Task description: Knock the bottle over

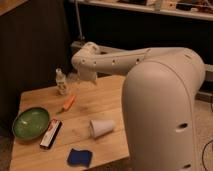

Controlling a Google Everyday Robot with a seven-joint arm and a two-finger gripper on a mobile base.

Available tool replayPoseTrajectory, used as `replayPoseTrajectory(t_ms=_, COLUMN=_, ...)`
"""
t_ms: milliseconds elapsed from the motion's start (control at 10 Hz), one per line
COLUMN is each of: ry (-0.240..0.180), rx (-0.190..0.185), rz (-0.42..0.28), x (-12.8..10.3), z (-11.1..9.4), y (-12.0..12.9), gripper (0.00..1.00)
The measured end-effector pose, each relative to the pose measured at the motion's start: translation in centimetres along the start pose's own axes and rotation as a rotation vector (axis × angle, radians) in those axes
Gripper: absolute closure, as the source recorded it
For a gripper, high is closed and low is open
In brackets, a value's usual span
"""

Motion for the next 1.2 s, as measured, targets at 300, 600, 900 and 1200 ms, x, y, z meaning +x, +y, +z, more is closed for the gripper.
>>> replayPoseTrajectory(t_ms=300, ry=0.002, rx=-0.003, rz=-0.009, x=-2.5, z=1.0, y=-0.2, gripper=0.35)
replayPoseTrajectory(t_ms=600, ry=0.001, rx=0.002, rz=-0.029, x=-6.4, z=2.3, y=0.2, gripper=0.35)
replayPoseTrajectory(t_ms=900, ry=-0.006, rx=-0.01, rz=-0.029, x=-8.2, z=3.2, y=1.2, gripper=0.35)
replayPoseTrajectory(t_ms=1200, ry=0.009, rx=-0.007, rz=-0.014, x=-10.5, z=5.1, y=2.1, gripper=0.35)
